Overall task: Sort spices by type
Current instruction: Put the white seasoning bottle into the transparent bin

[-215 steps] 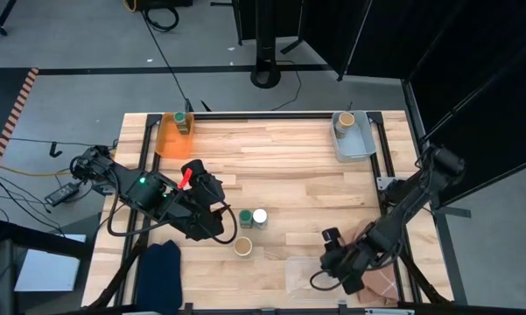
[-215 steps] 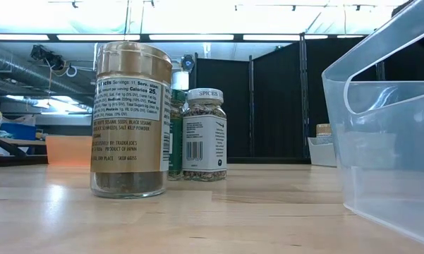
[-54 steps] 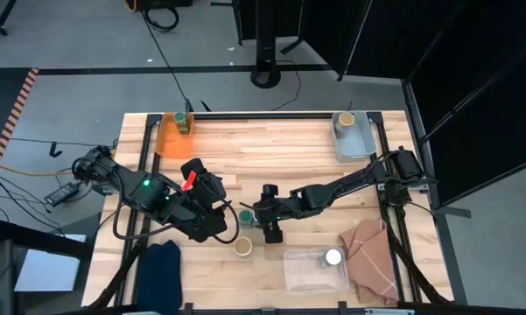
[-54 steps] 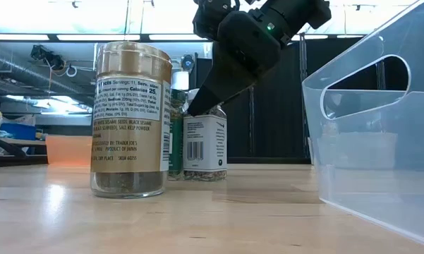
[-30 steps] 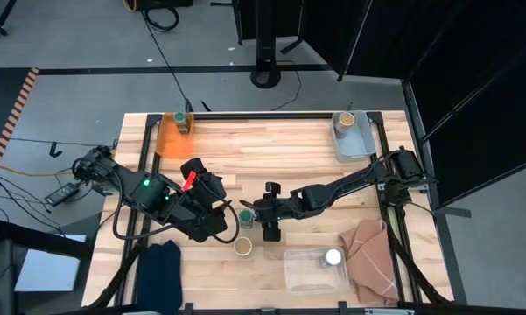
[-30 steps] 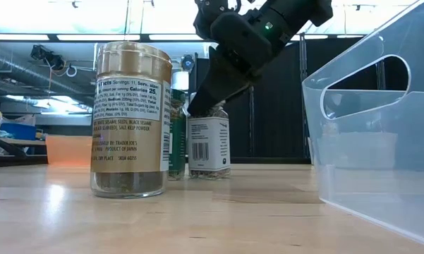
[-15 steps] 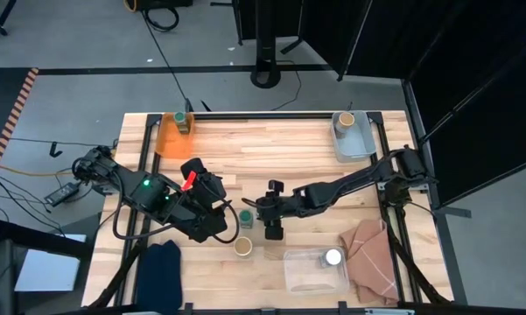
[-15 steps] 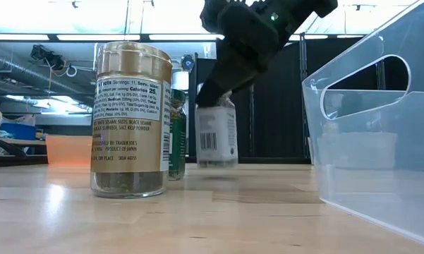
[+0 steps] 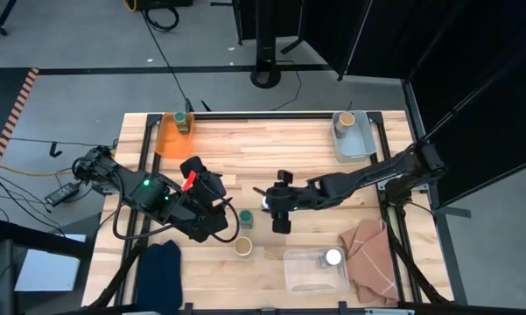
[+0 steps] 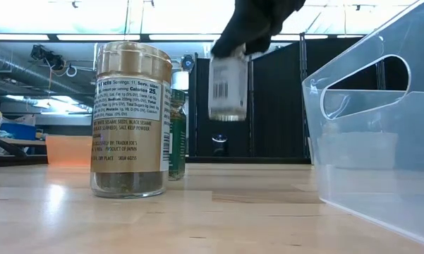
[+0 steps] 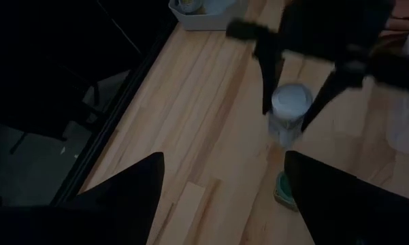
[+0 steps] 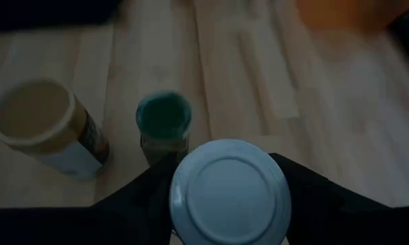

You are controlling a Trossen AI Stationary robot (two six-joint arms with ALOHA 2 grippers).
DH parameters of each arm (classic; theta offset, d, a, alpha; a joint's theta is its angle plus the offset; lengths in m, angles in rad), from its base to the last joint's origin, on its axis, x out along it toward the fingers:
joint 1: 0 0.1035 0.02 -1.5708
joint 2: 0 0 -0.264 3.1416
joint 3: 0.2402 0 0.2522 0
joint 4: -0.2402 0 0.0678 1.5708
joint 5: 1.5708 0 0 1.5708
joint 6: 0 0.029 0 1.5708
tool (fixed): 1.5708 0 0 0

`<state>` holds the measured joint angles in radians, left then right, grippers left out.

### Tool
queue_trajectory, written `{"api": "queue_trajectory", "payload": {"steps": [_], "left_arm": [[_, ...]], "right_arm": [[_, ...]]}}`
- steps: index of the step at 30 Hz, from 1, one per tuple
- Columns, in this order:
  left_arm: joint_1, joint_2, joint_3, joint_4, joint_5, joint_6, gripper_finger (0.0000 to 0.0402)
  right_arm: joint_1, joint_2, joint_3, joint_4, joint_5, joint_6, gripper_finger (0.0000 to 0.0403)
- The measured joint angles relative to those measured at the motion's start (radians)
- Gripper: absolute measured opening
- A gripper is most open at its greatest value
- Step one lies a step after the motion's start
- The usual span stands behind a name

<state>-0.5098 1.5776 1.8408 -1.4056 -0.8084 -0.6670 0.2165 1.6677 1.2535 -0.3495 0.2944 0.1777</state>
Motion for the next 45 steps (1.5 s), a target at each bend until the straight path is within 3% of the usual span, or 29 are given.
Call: {"api": "queue_trajectory", "payload": {"steps": [12,23,29,45], "left_arm": [[0.0,0.0,0.0,0.004,-0.007,0.0,0.031],[0.0,0.0,0.0,0.007,-0.01,0.0,0.031],[0.0,0.0,0.0,0.008,-0.011,0.0,0.031],[0.0,0.0,0.0,0.015,-0.012,-0.026,0.031]], "right_arm": [[0.014,-0.215,0.001,-0.021,0.044,0.024,0.021],[0.127,-0.357,0.001,-0.019,0.055,0.029,0.021],[0.226,-0.374,0.001,-0.021,0.044,0.008,0.021],[0.406,-0.343,0.002,-0.139,0.049,0.195,0.0209]]}}
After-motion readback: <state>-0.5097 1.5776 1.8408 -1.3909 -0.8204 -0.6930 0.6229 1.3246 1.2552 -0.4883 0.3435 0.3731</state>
